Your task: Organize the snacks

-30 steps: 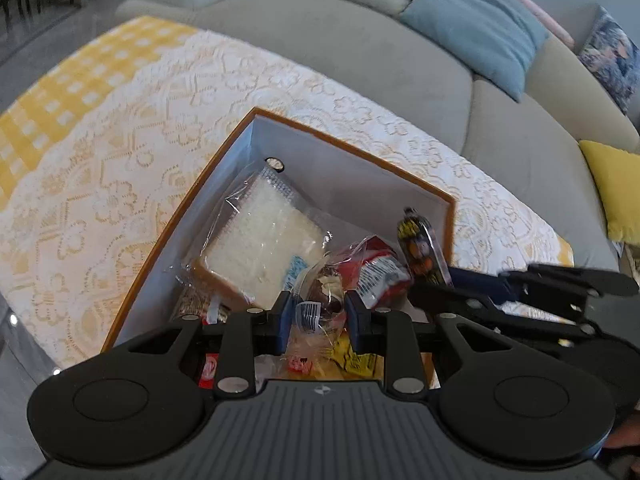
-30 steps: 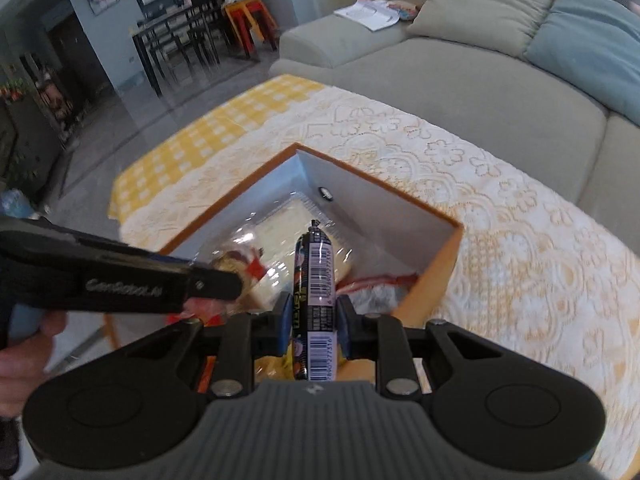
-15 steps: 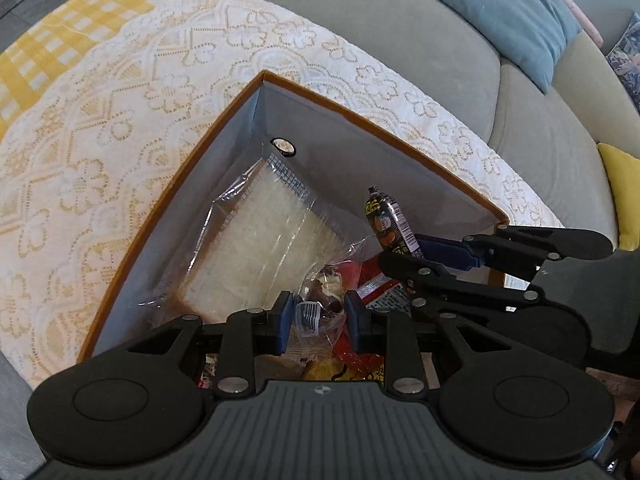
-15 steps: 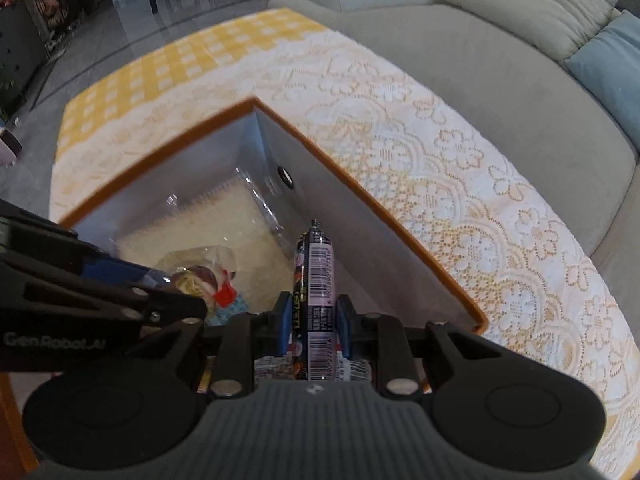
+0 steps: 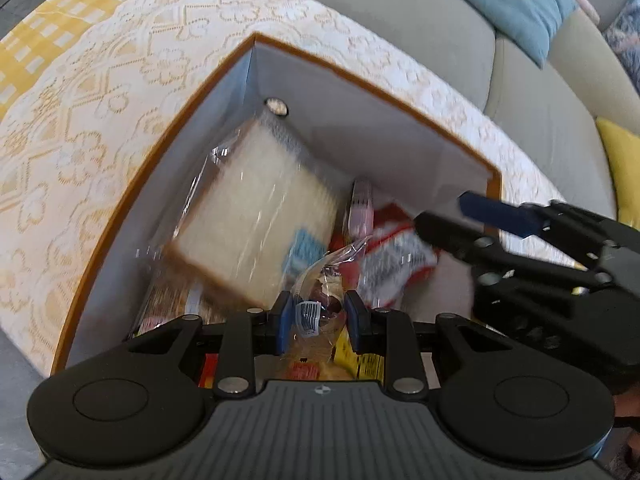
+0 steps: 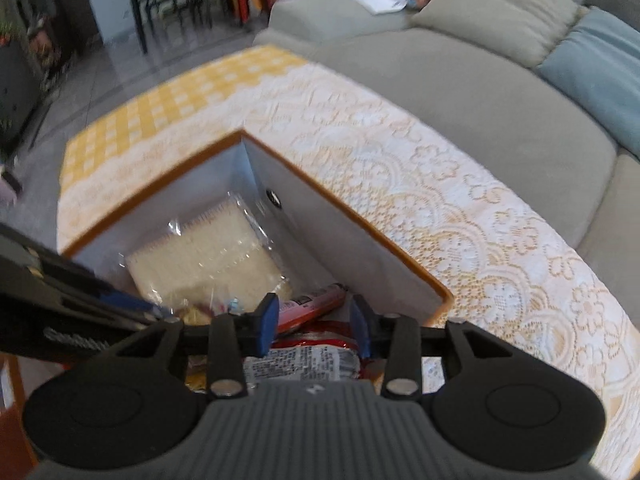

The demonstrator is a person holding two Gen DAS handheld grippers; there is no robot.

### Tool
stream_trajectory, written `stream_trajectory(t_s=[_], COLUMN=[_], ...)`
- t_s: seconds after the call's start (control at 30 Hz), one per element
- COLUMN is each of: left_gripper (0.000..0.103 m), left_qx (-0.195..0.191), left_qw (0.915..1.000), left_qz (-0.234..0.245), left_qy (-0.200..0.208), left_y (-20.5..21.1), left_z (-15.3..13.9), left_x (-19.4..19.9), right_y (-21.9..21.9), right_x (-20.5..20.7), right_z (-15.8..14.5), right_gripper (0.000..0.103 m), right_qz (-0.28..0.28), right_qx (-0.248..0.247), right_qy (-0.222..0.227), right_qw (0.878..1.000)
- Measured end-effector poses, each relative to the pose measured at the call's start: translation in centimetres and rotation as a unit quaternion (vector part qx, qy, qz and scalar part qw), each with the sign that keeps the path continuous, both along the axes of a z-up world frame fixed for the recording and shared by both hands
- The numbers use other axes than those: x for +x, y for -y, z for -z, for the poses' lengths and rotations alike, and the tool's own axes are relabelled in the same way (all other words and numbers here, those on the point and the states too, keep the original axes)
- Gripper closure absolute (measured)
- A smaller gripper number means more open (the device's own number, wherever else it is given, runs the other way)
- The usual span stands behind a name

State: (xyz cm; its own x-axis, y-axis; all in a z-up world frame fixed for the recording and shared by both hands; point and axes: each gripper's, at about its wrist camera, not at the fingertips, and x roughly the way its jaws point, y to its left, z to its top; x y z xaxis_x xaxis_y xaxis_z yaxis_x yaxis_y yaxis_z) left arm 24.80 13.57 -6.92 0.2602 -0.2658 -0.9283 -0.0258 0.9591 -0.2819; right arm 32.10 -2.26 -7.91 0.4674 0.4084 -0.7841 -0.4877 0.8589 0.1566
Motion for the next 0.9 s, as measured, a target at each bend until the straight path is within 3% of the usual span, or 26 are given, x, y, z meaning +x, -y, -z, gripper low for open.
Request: stream_trajectory(t_s=[0.27,0.37,0.47,0.73,0.9], left_gripper=[0.072,0.072,0.071,0.055,0.050], left_qx=[0.037,0.033,0.061,0.067,0.069], left_qw=[0.9992,0.9990,0.9977,0.9965,0.9972], left_qz=[0.001,-0.010,-0.006,-0.020,-0.018], left_qy=[-0.013,-0.027,-0.031,-0.044,-0.019], left_y=[-0.4,-0.9,-0.3,-0.3,-0.5], left_z=[0.0,0.3,0.9,2.2,0.4], left_x=[-2.7,-3.0,-3.3,-3.8,-4.9], right_y=[2.0,2.3,2.5,3.0,3.2], right_x=[-5.6,-7.3,-8.5,-10.5,-11.8], right_z=[-0.8,-0.8,-0.8,-1.0,-1.4], right_gripper=[0.060,0.060,0.060,0.060,0.060], right_qz=[0.040,0.040,0.043,0.051,0.051], right_qx=[0.072,0.079,0.088,0.097,0.089], right_qy=[0.005,0.004,0.000,-0.010,-0.002], right_qw=[0.997,0.996,0.995,0.994,0.995])
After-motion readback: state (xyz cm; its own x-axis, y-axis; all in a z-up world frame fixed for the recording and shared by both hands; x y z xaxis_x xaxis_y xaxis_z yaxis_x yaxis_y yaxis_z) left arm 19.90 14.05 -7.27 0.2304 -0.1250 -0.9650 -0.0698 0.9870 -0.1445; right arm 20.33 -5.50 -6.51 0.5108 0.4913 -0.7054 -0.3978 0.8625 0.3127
